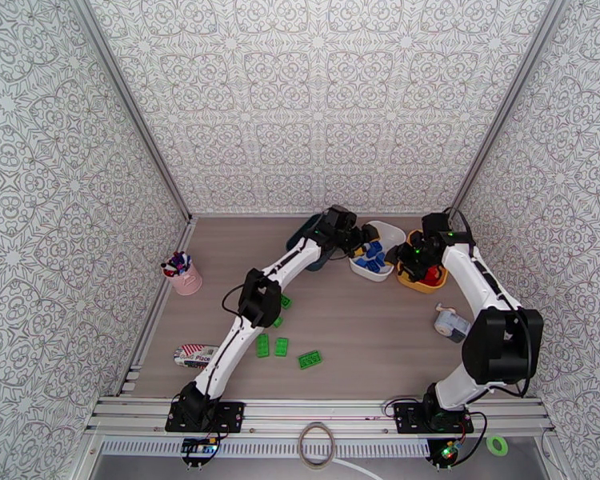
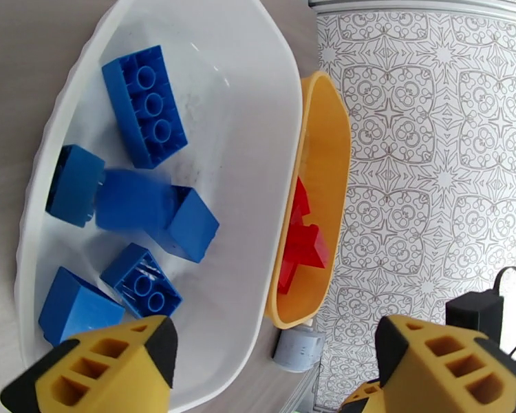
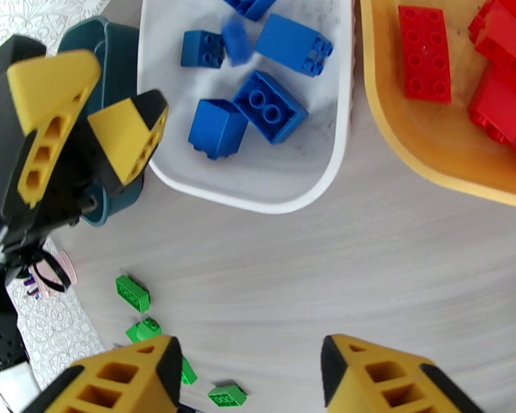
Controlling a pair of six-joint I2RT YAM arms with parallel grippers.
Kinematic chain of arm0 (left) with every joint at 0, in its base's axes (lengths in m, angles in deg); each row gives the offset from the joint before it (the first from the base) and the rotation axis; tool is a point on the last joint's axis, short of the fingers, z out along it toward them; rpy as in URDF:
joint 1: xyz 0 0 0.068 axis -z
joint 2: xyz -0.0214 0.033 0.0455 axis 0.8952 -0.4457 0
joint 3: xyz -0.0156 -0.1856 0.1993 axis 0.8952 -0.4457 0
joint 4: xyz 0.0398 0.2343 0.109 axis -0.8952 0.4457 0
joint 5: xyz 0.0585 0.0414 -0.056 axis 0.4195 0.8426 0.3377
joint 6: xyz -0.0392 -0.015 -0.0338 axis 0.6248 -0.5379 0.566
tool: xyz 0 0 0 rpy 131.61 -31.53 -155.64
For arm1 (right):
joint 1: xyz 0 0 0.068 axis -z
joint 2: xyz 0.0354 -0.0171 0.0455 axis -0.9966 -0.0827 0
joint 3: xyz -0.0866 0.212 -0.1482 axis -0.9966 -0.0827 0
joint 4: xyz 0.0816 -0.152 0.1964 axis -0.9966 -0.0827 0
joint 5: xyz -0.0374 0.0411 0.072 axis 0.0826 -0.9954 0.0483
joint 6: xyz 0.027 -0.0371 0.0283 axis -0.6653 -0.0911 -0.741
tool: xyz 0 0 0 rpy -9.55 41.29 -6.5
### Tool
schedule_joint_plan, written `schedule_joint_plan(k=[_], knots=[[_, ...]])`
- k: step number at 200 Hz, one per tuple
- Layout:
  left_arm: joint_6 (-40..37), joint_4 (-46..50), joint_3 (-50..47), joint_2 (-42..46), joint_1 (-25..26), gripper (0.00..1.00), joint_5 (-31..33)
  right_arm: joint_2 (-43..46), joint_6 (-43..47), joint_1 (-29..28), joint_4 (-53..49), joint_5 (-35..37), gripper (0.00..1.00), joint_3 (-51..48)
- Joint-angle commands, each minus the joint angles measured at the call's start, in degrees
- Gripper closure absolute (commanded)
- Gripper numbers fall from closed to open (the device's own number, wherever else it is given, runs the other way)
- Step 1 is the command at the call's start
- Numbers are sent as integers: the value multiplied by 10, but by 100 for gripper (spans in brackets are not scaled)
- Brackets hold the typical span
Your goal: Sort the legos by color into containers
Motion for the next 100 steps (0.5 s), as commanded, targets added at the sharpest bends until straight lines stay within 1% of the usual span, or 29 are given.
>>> schedule_joint_plan(k=[1, 18, 43, 63, 82, 96, 100], knots=[[-15, -28, -29, 58, -3, 20, 1, 34, 19, 2, -14, -12, 37, 4], [-48, -15, -70, 103, -3, 20, 15, 46, 21, 1, -11, -21, 36, -8], [-113, 39, -131, 181, -1, 20, 53, 58, 25, -18, -12, -26, 36, -20], [-162, 87, -198, 253, 1, 20, 101, 62, 31, -57, -18, -13, 34, -23], [-198, 137, -265, 326, 1, 19, 161, 59, 33, -104, -26, 5, 33, -24], [-219, 169, -335, 376, 1, 18, 201, 55, 32, -141, -28, 19, 32, -27], [-223, 176, -350, 389, 1, 18, 226, 53, 31, -152, -29, 23, 32, -28]])
